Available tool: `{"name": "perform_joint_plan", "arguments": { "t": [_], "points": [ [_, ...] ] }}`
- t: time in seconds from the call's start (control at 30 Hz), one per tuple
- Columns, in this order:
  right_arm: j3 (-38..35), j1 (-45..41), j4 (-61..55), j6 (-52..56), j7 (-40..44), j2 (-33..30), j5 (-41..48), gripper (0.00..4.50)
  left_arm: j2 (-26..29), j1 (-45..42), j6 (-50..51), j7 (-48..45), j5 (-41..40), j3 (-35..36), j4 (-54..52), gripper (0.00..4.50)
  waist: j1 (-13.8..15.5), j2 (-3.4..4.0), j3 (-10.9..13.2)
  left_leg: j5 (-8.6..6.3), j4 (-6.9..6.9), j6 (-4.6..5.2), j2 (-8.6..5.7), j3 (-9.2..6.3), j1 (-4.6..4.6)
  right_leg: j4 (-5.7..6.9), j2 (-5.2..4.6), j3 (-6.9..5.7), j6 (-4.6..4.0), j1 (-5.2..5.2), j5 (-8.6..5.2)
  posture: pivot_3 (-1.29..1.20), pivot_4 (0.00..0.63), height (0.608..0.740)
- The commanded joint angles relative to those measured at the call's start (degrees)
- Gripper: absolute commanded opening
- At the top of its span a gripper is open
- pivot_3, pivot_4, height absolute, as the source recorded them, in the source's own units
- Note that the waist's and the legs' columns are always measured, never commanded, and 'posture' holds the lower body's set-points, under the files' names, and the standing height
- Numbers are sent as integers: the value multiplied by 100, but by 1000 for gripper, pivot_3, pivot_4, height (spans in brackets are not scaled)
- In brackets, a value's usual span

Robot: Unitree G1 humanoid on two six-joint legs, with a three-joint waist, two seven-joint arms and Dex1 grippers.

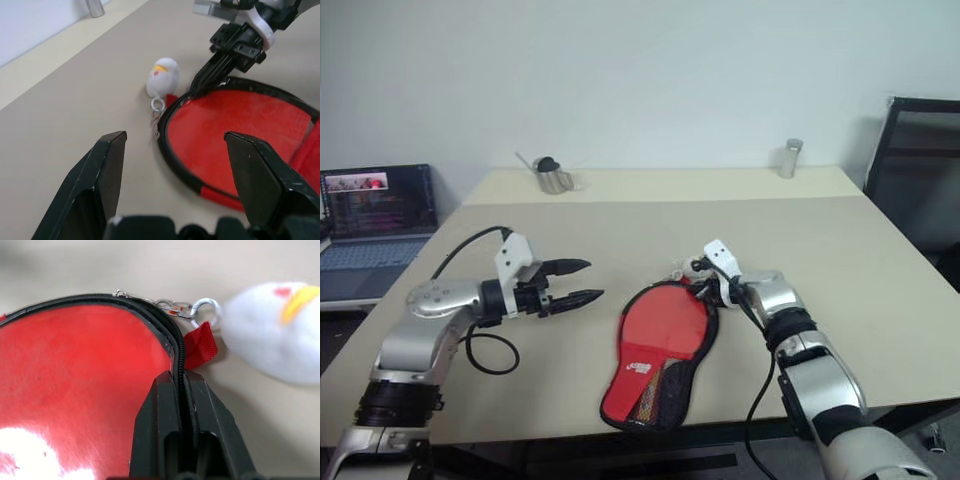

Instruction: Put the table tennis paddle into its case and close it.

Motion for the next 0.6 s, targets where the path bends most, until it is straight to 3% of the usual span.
{"name": "perform_joint_plan", "arguments": {
  "t": [0.03, 0.5, 0.6],
  "points": [
    [255, -162, 193, -338, 263, 384, -146, 21, 47, 41, -9, 30, -118, 48, -284, 3415, -15, 0, 0, 0, 0, 0, 2, 0, 2, 1, 1, 0, 0, 0, 0, 0, 150, 740],
    [210, -511, 618, -806, 16, 632, -532, 21, -36, 22, -185, 26, -9, -102, -161, 3415, -19, 2, 1, -1, -1, -2, 3, 1, 6, 2, 1, 3, 0, 2, 0, 0, 150, 740],
    [109, -570, 623, -730, -161, 542, -507, 746, -80, -28, -280, 30, 24, -169, -64, 3415, -8, 3, 2, -1, -1, -3, 3, 0, 6, 3, 1, 1, -1, 2, 0, 0, 150, 740]
  ]
}}
